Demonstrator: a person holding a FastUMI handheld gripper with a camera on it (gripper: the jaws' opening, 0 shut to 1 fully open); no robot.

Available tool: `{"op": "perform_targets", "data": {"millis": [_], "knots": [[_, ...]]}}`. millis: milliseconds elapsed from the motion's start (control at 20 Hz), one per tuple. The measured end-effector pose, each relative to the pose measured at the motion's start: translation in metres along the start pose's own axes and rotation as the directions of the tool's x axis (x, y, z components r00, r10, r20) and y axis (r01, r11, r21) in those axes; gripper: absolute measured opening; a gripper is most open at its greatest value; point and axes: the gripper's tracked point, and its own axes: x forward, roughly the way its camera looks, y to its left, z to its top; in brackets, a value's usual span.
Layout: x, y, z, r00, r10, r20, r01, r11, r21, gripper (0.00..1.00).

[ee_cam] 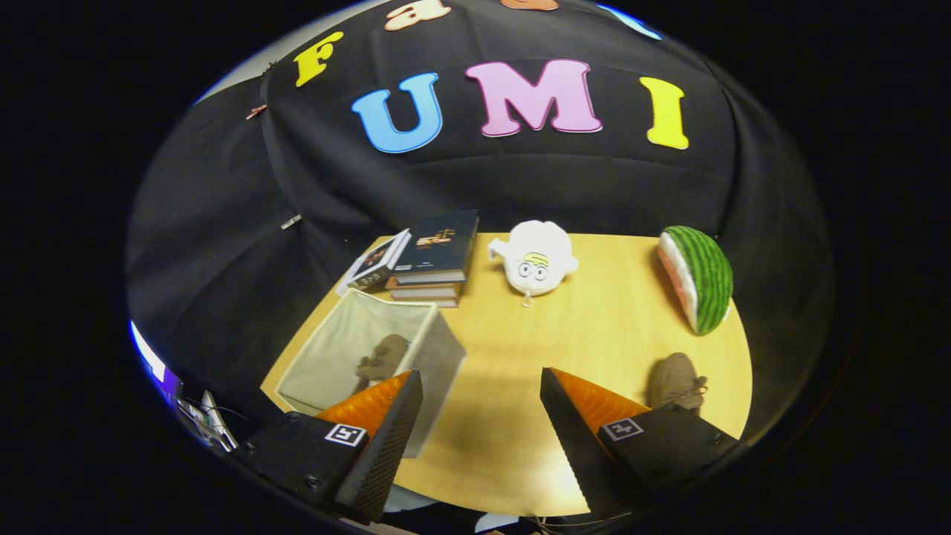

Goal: Open the storage box then place both shoes into the box .Put the left shoe in first, then the right shoe, with the right side of both shoes facing outward in a uniform manner.

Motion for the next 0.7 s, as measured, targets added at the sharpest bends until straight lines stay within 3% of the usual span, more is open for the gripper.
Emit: {"op": "perform_targets", "data": {"millis": [400, 700], "knots": [[-0.014, -0.154, -0.045, 0.99, -0.124, -0.065, 0.125, 0.992, 0.019, 0.98], [-0.008, -0.229, -0.084, 0.975, -0.178, -0.131, 0.179, 0.984, -0.008, 0.98]]}}
